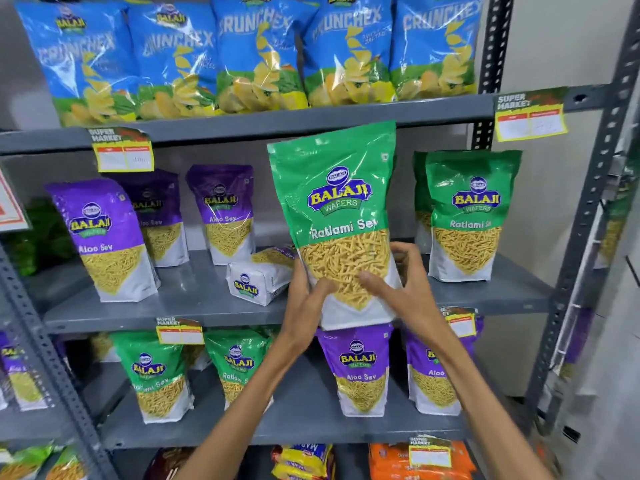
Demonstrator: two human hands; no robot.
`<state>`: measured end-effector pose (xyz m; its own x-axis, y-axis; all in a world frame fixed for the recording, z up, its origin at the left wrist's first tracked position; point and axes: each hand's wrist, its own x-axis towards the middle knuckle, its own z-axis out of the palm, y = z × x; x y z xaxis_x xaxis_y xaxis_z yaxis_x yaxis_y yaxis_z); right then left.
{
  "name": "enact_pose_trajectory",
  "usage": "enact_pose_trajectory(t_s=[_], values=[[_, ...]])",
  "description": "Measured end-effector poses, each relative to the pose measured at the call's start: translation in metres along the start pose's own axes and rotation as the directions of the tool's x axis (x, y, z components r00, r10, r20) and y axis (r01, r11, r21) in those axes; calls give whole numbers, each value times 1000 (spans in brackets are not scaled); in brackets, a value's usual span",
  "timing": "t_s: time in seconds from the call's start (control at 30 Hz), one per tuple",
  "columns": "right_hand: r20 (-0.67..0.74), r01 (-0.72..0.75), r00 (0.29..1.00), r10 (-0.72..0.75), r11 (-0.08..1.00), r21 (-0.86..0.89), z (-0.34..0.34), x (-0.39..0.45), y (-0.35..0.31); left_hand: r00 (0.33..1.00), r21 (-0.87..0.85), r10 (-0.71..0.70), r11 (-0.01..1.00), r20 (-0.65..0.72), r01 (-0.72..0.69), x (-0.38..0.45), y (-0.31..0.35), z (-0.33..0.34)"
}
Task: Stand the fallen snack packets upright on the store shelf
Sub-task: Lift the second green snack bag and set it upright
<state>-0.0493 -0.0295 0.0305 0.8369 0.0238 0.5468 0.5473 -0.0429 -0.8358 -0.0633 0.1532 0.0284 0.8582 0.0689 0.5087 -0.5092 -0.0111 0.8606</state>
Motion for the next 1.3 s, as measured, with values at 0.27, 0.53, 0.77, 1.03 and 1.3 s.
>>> enact_pose_trajectory(t_s=[0.27, 0.53, 0.77, 1.03, 1.3], values=[[-85, 217, 974, -211, 974, 69, 3, -39, -59, 961, 36, 239, 969, 140, -246, -37, 69, -8], [15, 174, 984, -175, 983, 67, -8, -38, -43, 945, 133, 184, 965, 269, -226, -37, 70, -16], [91, 21, 996, -11, 994, -104, -26, 30, 34, 933, 221, -58, 975, 355, -23, 26, -7, -6], [-70, -57, 996, 46, 986, -154, -31, 95, 118, 966, 232, -19, 972, 256, -42, 99, -82, 42], [7, -80, 996, 84, 965, -250, -29, 112, 129, 981, 224, -82, 974, 175, 42, 117, -112, 51]])
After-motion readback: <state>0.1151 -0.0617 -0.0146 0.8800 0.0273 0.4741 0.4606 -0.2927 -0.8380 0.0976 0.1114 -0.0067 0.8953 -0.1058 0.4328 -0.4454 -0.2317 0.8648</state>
